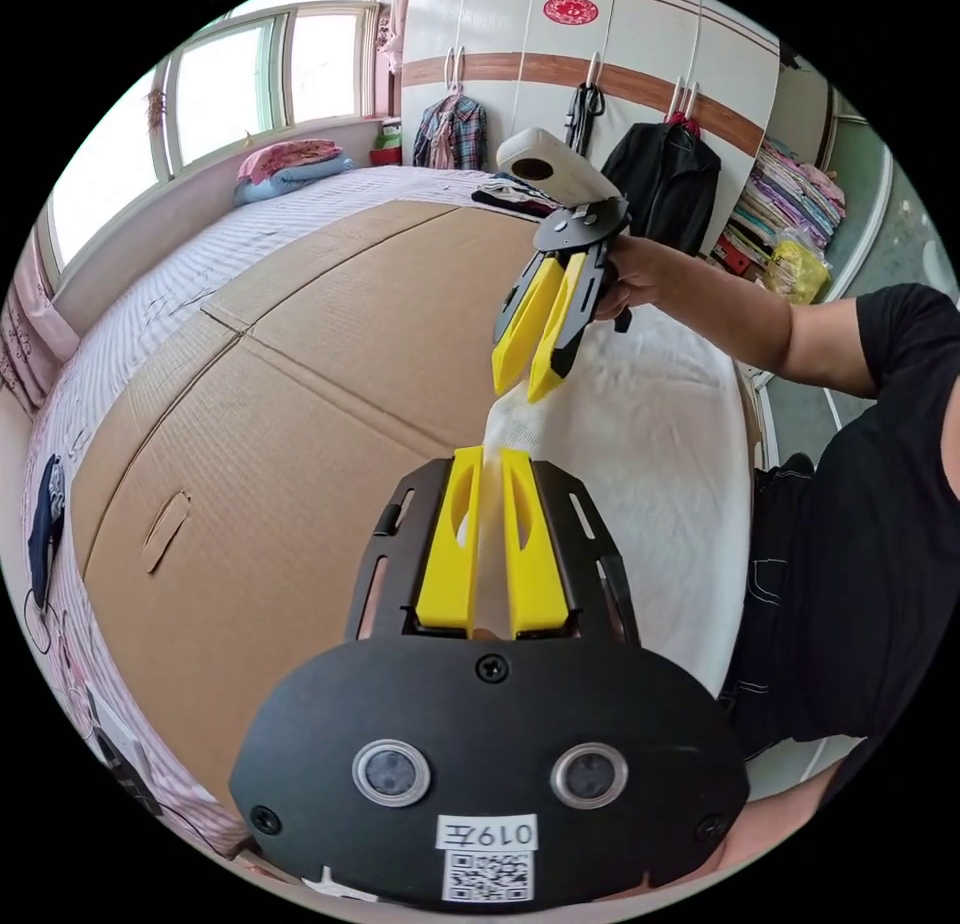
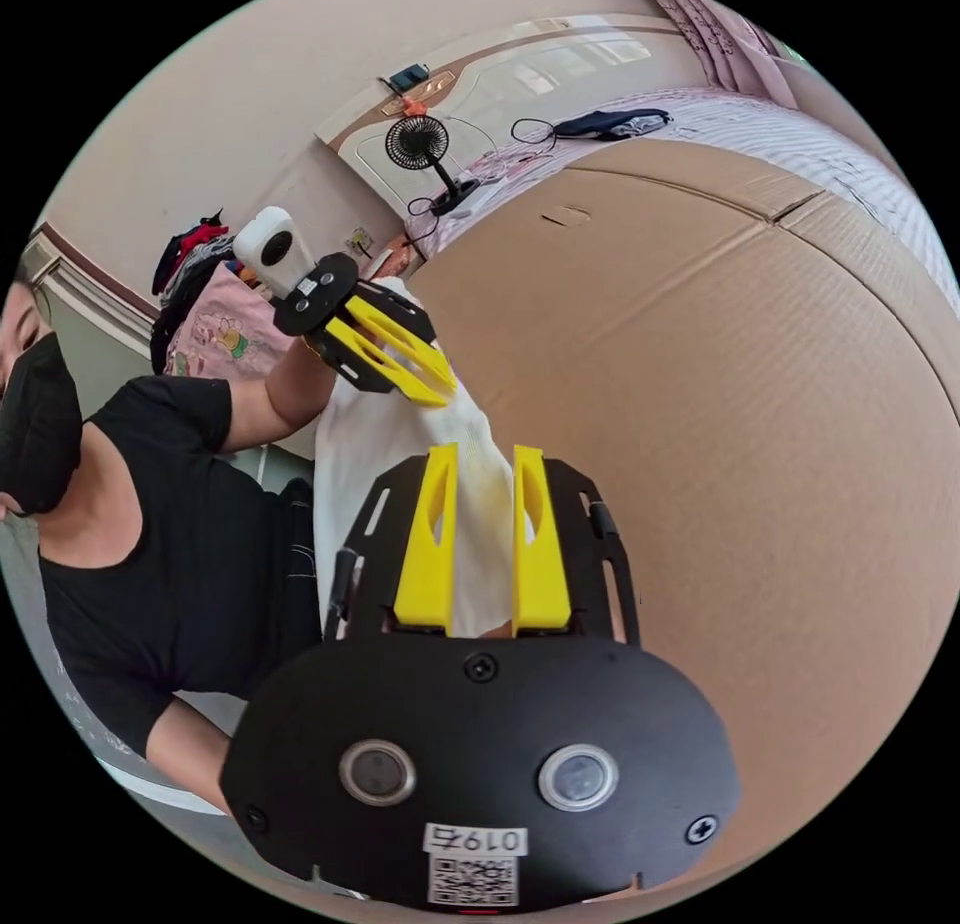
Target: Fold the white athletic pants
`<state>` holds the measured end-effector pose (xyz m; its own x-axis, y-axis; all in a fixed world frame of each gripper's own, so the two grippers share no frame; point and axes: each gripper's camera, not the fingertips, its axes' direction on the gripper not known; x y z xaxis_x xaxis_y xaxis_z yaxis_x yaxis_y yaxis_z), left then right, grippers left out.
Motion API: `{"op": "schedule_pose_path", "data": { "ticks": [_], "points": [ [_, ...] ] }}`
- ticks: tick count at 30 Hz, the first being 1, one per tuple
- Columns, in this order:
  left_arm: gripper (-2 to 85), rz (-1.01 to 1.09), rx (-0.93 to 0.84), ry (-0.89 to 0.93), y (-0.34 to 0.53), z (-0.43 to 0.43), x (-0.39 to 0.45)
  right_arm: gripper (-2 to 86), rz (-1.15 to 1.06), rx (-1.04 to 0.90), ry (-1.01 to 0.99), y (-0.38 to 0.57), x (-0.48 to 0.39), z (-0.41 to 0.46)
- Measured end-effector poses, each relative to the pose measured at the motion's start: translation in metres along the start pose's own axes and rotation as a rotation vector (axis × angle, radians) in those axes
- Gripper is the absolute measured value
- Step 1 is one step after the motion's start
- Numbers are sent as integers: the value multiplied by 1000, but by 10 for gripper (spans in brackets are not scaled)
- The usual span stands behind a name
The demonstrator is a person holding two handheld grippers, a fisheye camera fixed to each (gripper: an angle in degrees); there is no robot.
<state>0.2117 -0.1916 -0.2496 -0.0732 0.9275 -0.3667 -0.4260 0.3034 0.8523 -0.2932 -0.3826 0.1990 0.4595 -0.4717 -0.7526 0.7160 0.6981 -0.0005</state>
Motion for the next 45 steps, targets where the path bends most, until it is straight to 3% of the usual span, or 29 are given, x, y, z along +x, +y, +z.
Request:
{"op": "schedule_pose_path", "data": {
  "ticks": [3, 9, 16, 28, 32, 39, 45],
  "points": [
    [30, 15, -1, 18, 3, -8, 10, 18, -64, 30, 43, -8, -25, -6],
    [75, 30, 56, 102, -6, -38, 23, -3, -187, 90, 152, -13, -93, -12],
    [79, 278, -166, 95, -19, -29, 78, -8, -233, 98, 278, -27, -142, -8],
    [21, 401, -155, -157, 5, -67, 171, -8, -239, 63, 179, -74, -155, -11],
    [16, 427, -159, -232, 15, -75, 202, -5, -222, 131, 139, -94, -147, -34],
    [12, 441, -179, -283, 31, -76, 235, 8, -237, 84, 251, -152, -148, -36],
    [12, 402, -153, -270, 39, -84, 238, 54, -285, -6, 150, -212, -132, -6]
  ]
}}
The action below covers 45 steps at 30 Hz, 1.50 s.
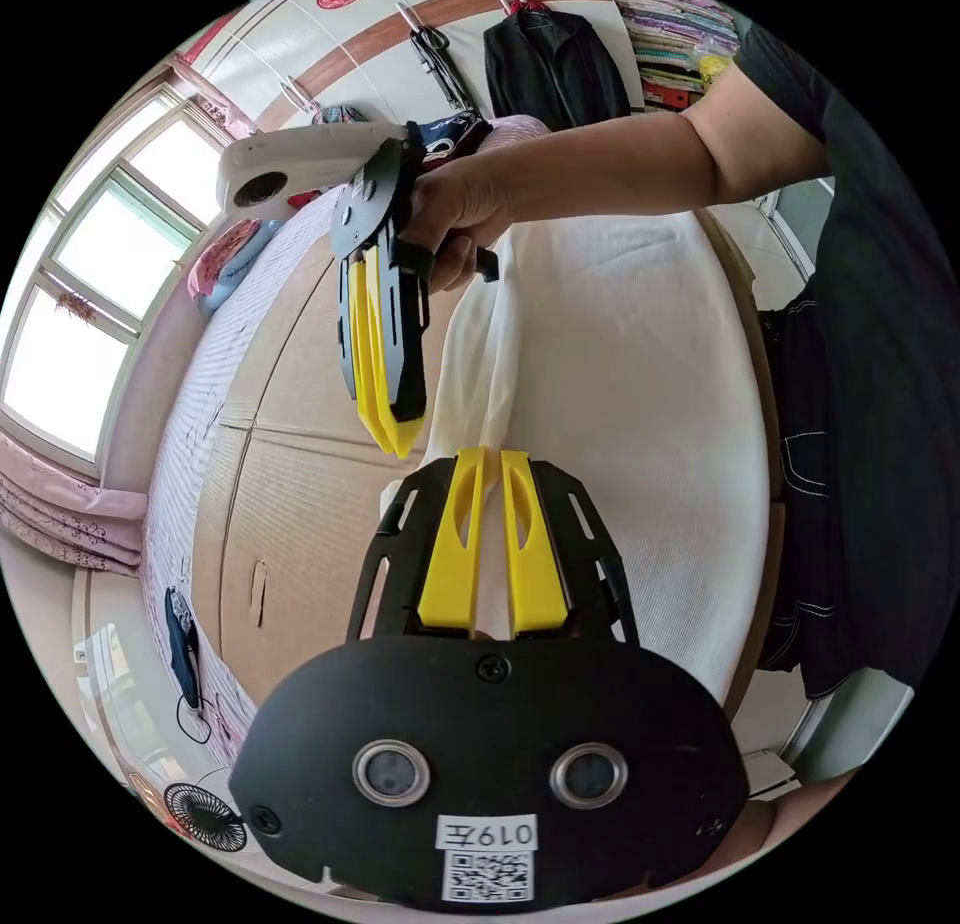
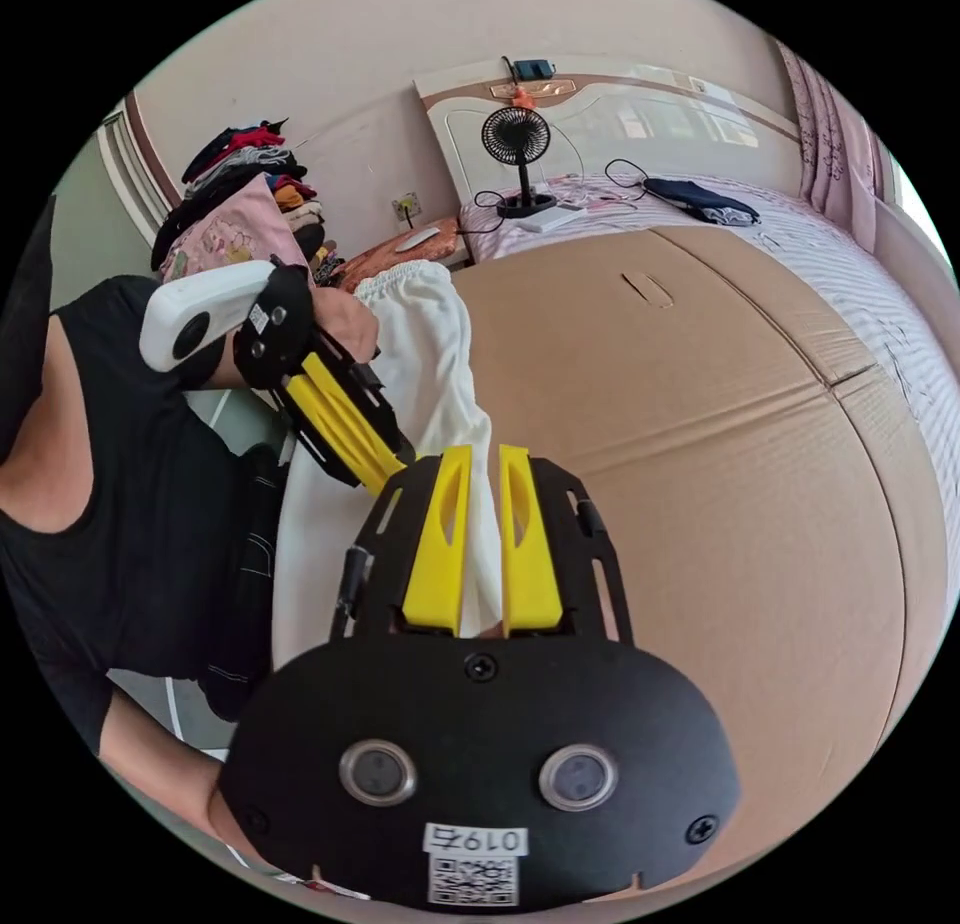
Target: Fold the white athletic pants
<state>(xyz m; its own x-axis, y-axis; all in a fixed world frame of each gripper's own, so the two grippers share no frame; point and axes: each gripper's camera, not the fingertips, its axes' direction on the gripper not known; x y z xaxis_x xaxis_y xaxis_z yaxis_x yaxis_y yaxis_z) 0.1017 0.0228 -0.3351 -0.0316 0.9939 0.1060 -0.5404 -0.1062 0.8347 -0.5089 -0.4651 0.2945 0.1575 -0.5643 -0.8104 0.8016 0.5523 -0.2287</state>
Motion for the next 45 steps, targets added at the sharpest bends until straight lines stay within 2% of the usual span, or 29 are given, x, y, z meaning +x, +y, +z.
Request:
{"op": "schedule_pose_path", "data": {
  "ticks": [8, 12, 15, 20, 25, 32, 39, 45],
  "points": [
    [13, -14, 33, 1, 17, -3, 0, 73, 36, -42, -255, -38, 40, 30],
    [13, -28, 54, 5, 27, -5, -6, 53, 26, -27, -310, -46, 43, 35],
    [15, -72, 113, 15, 42, -17, -20, 18, 15, 13, -252, -49, 37, 30],
    [19, -314, 199, -81, 81, -41, -75, 0, -20, 96, -162, -55, 23, 19],
    [37, -268, 121, -17, 97, -14, -99, -3, -41, 69, -115, -67, 19, 28],
    [92, -220, 181, 83, 122, 8, -136, -4, -69, 74, -69, -79, 18, 35],
    [84, -183, 163, 176, 131, 37, -176, -4, -102, 83, -60, -87, 17, 42],
    [36, -158, 141, 228, 131, 66, -212, -4, -89, 48, -9, -96, 25, 58]
  ]
}}
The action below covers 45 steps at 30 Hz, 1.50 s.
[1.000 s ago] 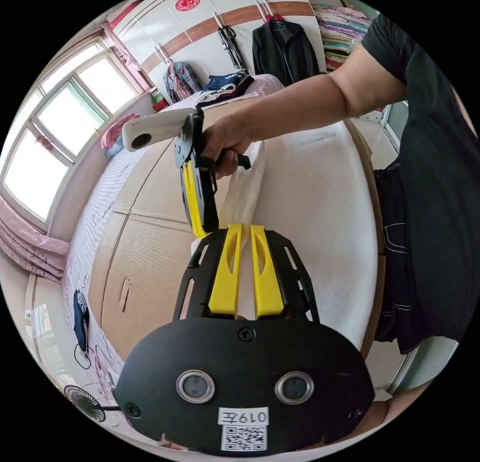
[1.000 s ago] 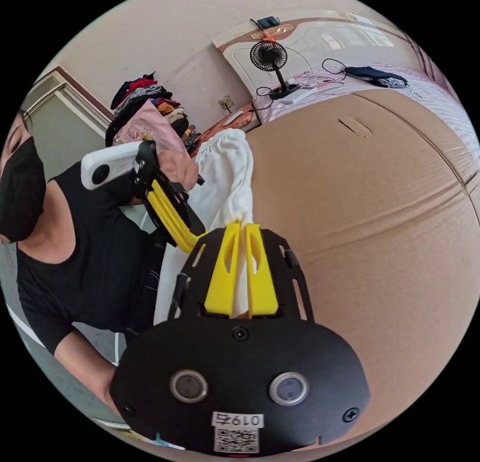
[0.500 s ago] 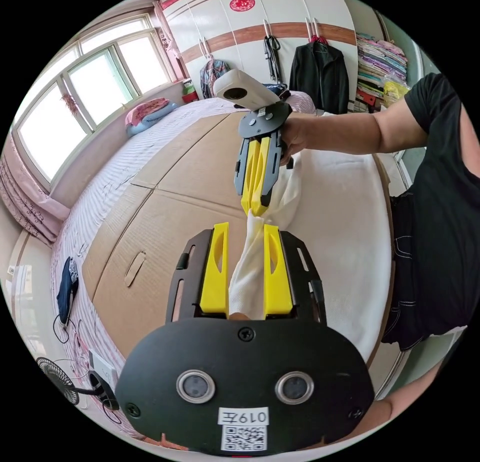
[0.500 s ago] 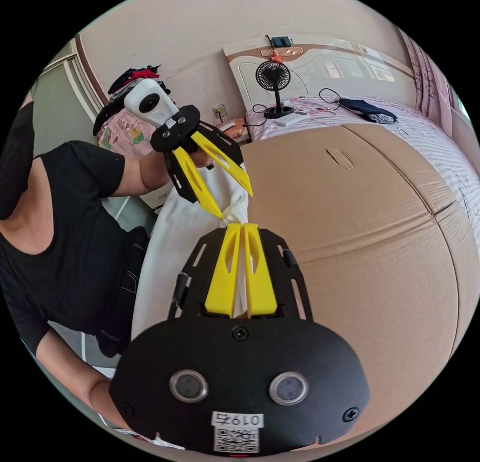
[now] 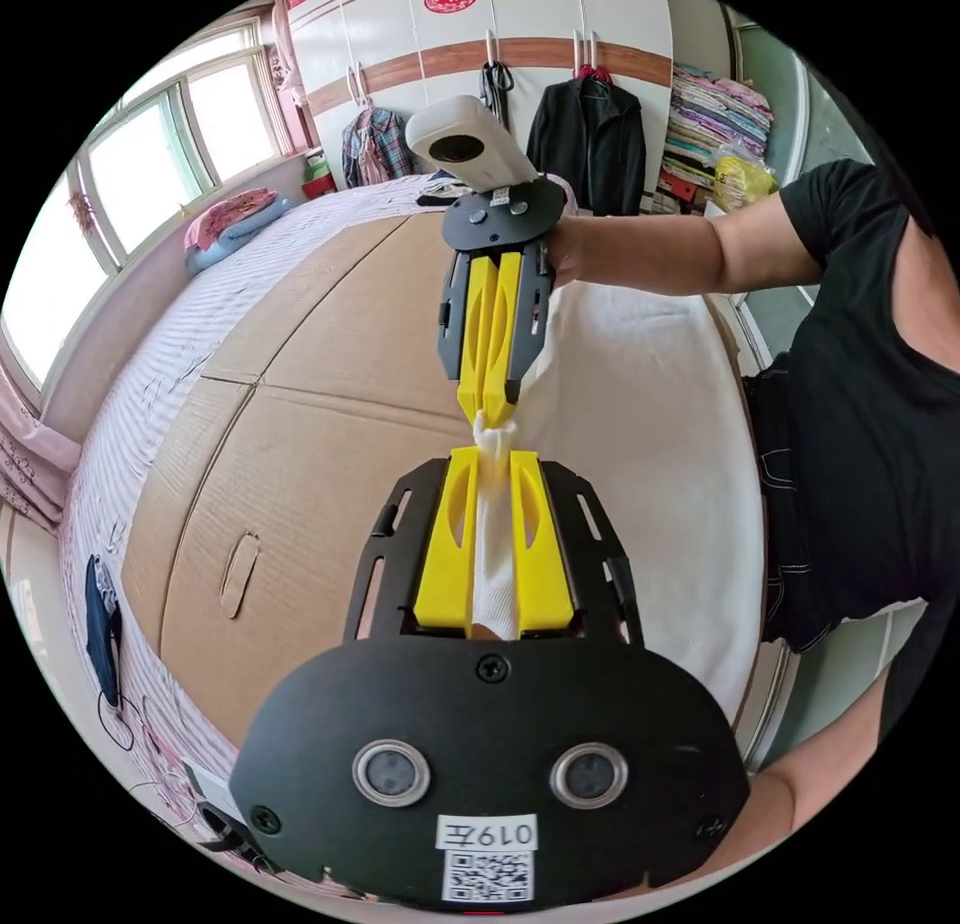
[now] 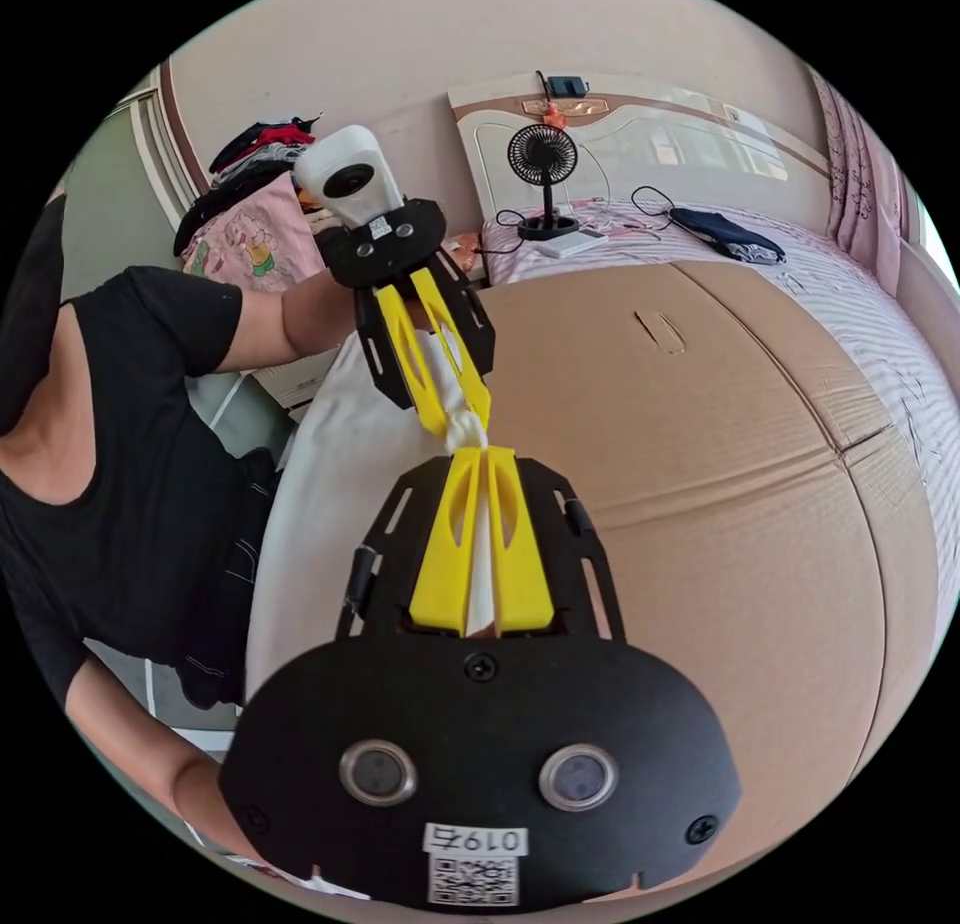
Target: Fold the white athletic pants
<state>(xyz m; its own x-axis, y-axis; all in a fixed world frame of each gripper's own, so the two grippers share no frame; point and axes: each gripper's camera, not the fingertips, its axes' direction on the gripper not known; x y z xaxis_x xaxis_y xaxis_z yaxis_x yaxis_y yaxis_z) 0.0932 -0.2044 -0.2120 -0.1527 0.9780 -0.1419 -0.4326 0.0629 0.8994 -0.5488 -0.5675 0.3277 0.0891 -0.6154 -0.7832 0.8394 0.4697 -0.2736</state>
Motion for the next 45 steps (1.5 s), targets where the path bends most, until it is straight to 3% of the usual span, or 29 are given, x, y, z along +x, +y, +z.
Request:
{"op": "schedule_pose_path", "data": {
  "ticks": [9, 15, 19, 25, 32, 39, 45],
  "points": [
    [14, -208, 39, 195, 21, 33, -96, 9, 63, -7, -26, 0, 37, 31],
    [11, -389, 24, 291, 39, 61, -150, -3, 243, -33, -152, 11, 84, 56],
    [11, -469, 3, 346, 49, 80, -174, 0, 281, -36, -121, 28, 94, 57],
    [9, -353, 80, 249, 52, 72, -168, 53, 297, 42, -231, 68, 98, 38],
    [9, -115, 248, 153, 61, 46, -138, 140, 235, -37, -403, 112, 96, 65],
    [8, -10, 282, 120, 63, 45, -131, 122, 164, -112, -450, 130, 88, 92],
    [8, -59, 276, 146, 61, 67, -161, 31, 152, -55, -368, 146, 88, 88]
  ]
}}
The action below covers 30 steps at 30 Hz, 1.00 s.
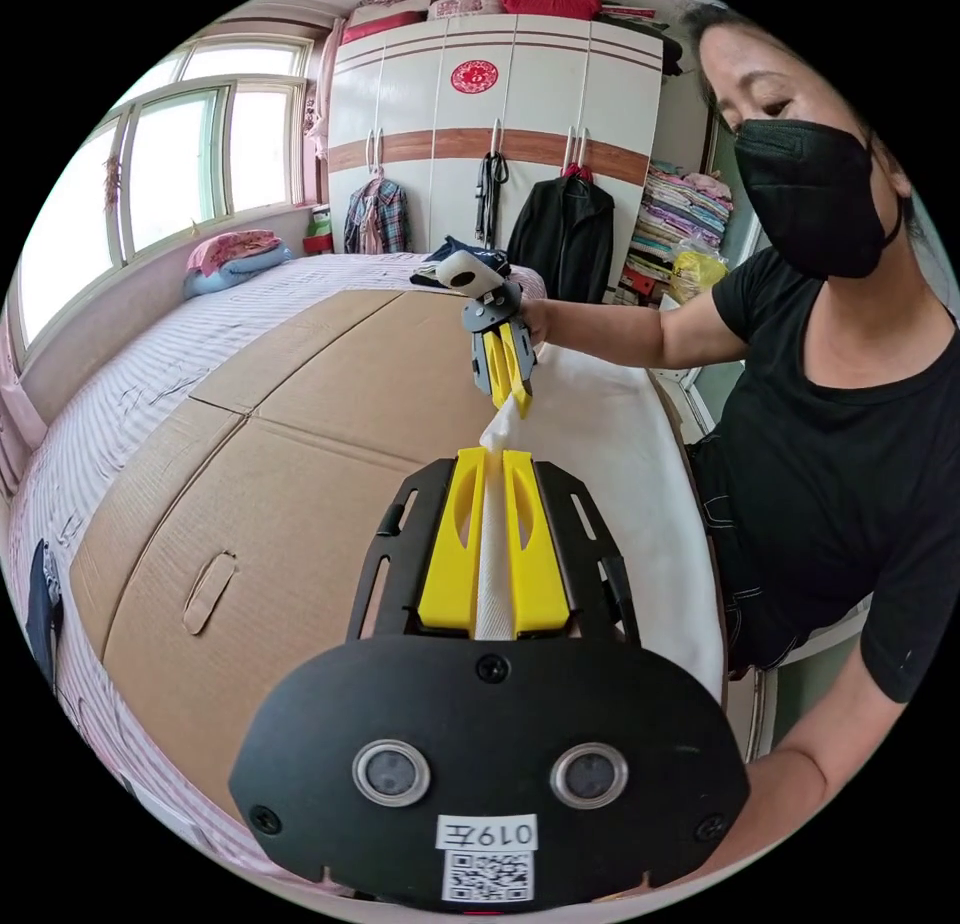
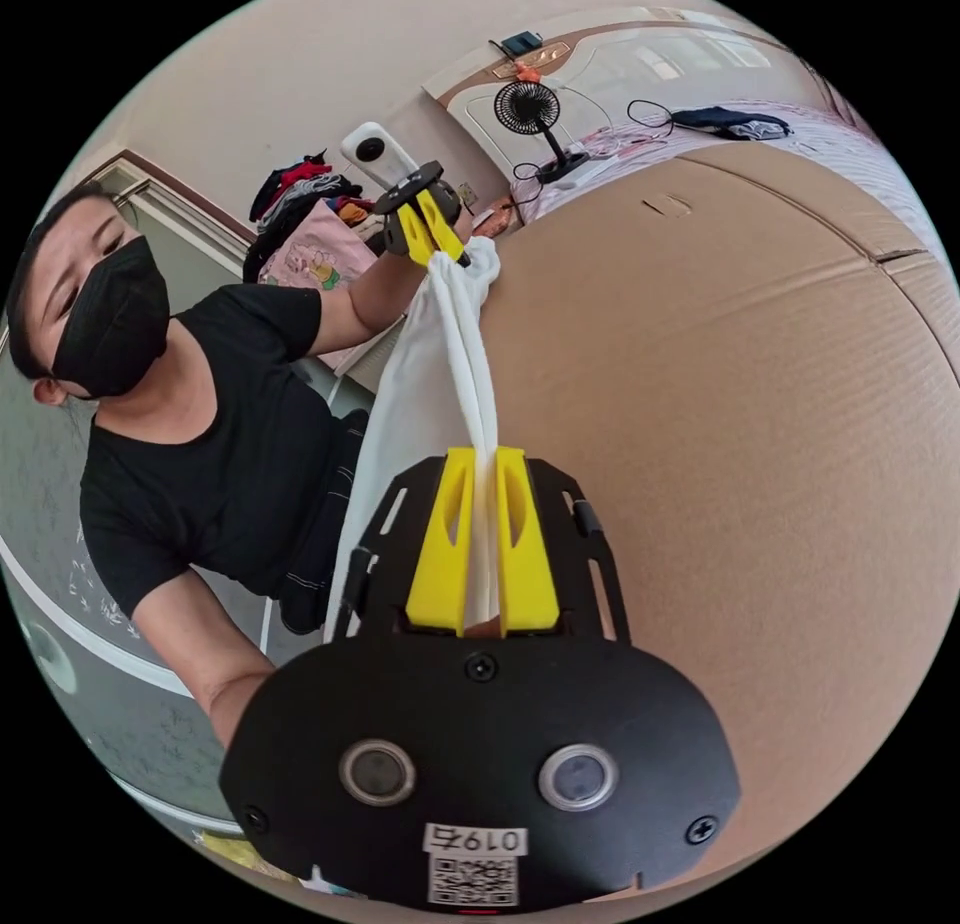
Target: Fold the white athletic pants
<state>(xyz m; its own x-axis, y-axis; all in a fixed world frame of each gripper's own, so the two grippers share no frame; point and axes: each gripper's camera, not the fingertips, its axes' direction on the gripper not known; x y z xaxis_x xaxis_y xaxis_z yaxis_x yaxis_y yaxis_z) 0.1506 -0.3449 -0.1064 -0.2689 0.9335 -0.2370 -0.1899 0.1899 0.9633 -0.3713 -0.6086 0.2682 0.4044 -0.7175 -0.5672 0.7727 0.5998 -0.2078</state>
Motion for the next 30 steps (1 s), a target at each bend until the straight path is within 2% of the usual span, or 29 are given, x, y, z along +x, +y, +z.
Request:
{"op": "schedule_pose_path", "data": {
  "ticks": [3, 8, 13, 20, 30],
  "points": [
    [9, -49, -20, -1, 0, 12, -21, 11, 28, 17, 1, 7, 10, 3],
    [8, -297, -180, 45, 0, 55, -82, -1, 136, -17, 8, 13, 38, 19],
    [8, -441, -310, 100, -1, 94, -125, -3, 225, -35, -52, 19, 64, 28],
    [8, -560, -381, 183, 4, 127, -171, -4, 255, -40, -47, 27, 78, 31],
    [9, -569, -423, 150, -3, 146, -211, 2, 278, -33, -16, 30, 103, 21]
  ]
}}
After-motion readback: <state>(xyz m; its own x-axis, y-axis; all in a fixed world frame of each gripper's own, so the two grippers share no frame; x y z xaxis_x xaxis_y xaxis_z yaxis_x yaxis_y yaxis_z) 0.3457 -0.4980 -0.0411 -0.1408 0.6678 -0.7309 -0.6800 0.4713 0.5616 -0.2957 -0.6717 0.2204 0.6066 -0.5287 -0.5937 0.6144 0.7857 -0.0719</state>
